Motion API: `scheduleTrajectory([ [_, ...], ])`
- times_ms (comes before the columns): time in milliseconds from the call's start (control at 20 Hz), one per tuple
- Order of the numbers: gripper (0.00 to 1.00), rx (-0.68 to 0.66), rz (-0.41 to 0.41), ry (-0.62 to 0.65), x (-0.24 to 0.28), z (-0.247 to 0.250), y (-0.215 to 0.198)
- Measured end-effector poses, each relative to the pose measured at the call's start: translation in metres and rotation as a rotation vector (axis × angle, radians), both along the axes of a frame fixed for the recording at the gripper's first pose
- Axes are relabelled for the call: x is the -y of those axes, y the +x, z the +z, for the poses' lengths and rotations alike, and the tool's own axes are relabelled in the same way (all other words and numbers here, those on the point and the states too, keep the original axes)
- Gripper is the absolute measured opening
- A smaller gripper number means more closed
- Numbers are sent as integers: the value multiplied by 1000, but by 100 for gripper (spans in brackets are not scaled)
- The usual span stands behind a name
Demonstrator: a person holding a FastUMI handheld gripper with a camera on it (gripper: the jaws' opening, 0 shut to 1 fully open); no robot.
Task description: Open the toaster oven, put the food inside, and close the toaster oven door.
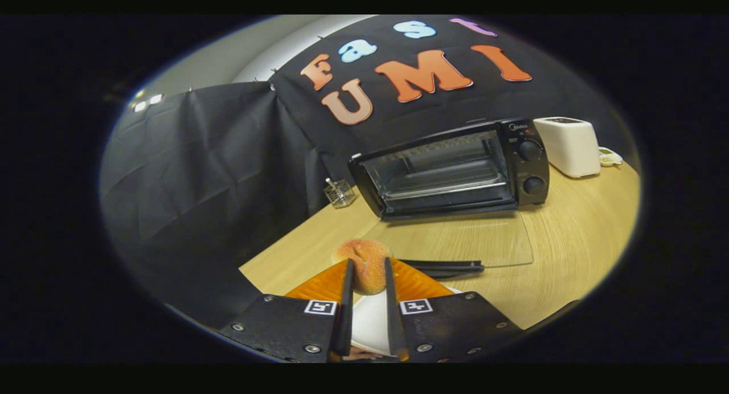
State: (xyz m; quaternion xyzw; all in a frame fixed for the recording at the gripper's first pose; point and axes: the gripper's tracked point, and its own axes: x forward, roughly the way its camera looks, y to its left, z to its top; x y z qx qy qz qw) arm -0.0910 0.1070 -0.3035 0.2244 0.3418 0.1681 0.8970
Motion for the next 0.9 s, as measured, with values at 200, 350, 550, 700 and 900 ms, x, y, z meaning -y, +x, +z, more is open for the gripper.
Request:
scheduleTrajectory([
  [200, 26, 10, -88, 100, 5, 7, 43],
  [350, 26, -1, -172, 132, 20, 2, 77],
  [550, 26, -43, -304, 204, 35, -9, 117],
  [700, 26, -62, -356, 194, 40, -20, 141],
  [900, 26, -80, -411, 142, 48, -41, 169],
])
